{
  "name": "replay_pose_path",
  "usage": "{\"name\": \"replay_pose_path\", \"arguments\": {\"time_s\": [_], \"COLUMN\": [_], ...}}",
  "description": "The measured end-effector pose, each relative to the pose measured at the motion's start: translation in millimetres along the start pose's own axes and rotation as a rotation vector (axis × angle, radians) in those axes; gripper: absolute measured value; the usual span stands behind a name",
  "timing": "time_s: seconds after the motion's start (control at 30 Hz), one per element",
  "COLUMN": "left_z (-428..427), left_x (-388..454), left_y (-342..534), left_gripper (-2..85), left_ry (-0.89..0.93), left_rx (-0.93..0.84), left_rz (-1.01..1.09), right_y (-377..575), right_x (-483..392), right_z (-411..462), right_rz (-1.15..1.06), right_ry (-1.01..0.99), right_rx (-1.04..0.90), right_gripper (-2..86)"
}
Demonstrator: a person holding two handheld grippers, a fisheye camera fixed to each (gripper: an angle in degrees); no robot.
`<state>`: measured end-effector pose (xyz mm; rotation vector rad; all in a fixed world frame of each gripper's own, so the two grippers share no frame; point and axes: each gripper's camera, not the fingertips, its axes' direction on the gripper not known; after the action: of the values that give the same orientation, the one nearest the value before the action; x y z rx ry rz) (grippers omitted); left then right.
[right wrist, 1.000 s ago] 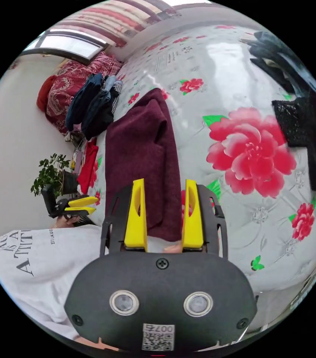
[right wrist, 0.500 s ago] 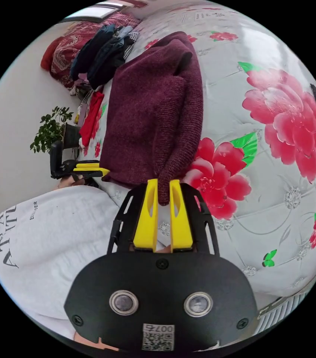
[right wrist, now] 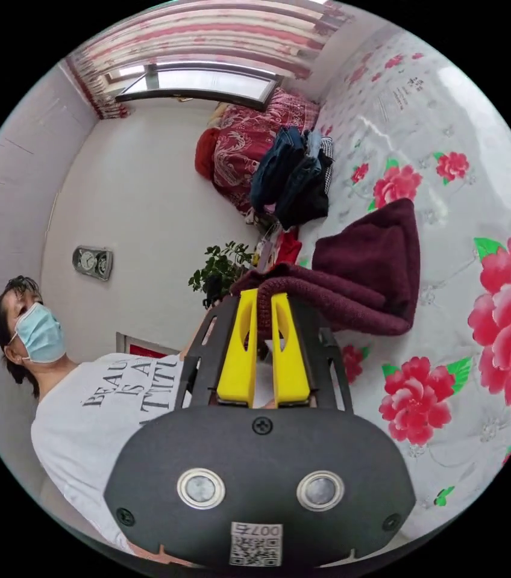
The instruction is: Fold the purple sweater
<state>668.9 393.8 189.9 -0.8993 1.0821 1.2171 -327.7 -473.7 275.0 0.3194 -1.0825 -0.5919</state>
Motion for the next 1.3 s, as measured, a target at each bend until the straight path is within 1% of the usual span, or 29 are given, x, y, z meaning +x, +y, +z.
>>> {"name": "replay_pose_path", "arguments": {"time_s": [0.03, 0.07, 0.1, 0.17, 0.2, 0.27, 0.33, 0.37, 0.43, 0.5, 0.57, 0.6, 0.67, 0.7, 0.73, 0.77, 0.8, 0.83, 0.9, 0.93, 1.0, 1.13, 1.17, 1.2, 1.23, 1.3], "left_z": [-5, -14, -21, -29, -32, -32, -25, -19, -9, 6, 21, 25, 29, 30, 32, 35, 36, 36, 23, 17, -11, -74, -101, -130, -144, -198], "left_x": [-5, -16, -26, -41, -49, -60, -74, -86, -106, -129, -138, -138, -140, -142, -143, -147, -146, -144, -131, -126, -97, -30, -6, 19, 32, 77], "left_y": [-12, -35, -55, -73, -78, -78, -70, -63, -52, -45, -48, -51, -59, -64, -66, -71, -75, -77, -89, -93, -114, -163, -179, -194, -201, -227], "left_gripper": [4.1, 5.2, 6.6, 8.5, 10.0, 11.3, 12.3, 13.1, 14.3, 15.7, 15.5, 14.8, 13.3, 12.0, 10.5, 7.5, 6.8, 6.5, 5.8, 5.6, 5.2, 5.1, 5.2, 5.2, 5.2, 5.6], "left_ry": [-0.014, -0.077, -0.189, -0.313, -0.343, -0.378, -0.405, -0.424, -0.413, -0.334, -0.301, -0.316, -0.341, -0.317, -0.294, -0.244, -0.21, -0.202, -0.118, -0.088, -0.013, 0.035, 0.025, -0.012, -0.042, -0.191], "left_rx": [0.033, 0.092, 0.138, 0.195, 0.214, 0.214, 0.159, 0.105, 0.039, -0.002, -0.048, -0.049, -0.075, -0.089, -0.094, -0.118, -0.12, -0.116, -0.079, -0.06, 0.006, 0.126, 0.172, 0.219, 0.243, 0.34], "left_rz": [-0.017, -0.044, -0.068, -0.126, -0.146, -0.172, -0.176, -0.196, -0.237, -0.278, -0.28, -0.25, -0.228, -0.217, -0.213, -0.221, -0.219, -0.216, -0.17, -0.149, -0.056, 0.154, 0.211, 0.271, 0.301, 0.387], "right_y": [-30, -57, -69, -104, -108, -111, -103, -95, -86, -81, -82, -83, -90, -92, -97, -101, -103, -109, -121, -132, -155, -233, -257, -269, -294, -335], "right_x": [-3, -1, 1, 18, 24, 47, 68, 82, 103, 120, 134, 132, 129, 128, 130, 132, 130, 123, 101, 82, 50, -53, -85, -101, -129, -165], "right_z": [0, 3, 5, 12, 13, 14, 13, 12, 10, 13, 26, 25, 29, 31, 36, 38, 38, 37, 32, 28, 25, 40, 49, 55, 69, 98], "right_rz": [-0.007, 0.001, 0.011, 0.073, 0.092, 0.147, 0.195, 0.233, 0.294, 0.34, 0.369, 0.358, 0.332, 0.32, 0.319, 0.353, 0.356, 0.344, 0.283, 0.238, 0.172, -0.095, -0.182, -0.222, -0.291, -0.376], "right_ry": [0.074, 0.15, 0.187, 0.294, 0.309, 0.38, 0.435, 0.466, 0.47, 0.439, 0.448, 0.48, 0.505, 0.494, 0.402, 0.359, 0.346, 0.326, 0.289, 0.234, 0.18, 0.132, 0.123, 0.117, 0.1, 0.072], "right_rx": [0.038, 0.081, 0.097, 0.12, 0.124, 0.123, 0.102, 0.092, 0.069, 0.033, -0.05, -0.023, -0.038, -0.048, -0.079, -0.076, -0.071, -0.062, -0.013, 0.023, 0.056, 0.085, 0.106, 0.116, 0.137, 0.157], "right_gripper": [3.9, 4.8, 5.2, 7.1, 7.6, 9.5, 10.6, 11.4, 12.2, 12.9, 13.4, 13.1, 11.6, 11.1, 10.1, 9.1, 8.6, 7.6, 6.4, 5.8, 5.2, 4.7, 4.7, 4.7, 4.8, 5.0]}}
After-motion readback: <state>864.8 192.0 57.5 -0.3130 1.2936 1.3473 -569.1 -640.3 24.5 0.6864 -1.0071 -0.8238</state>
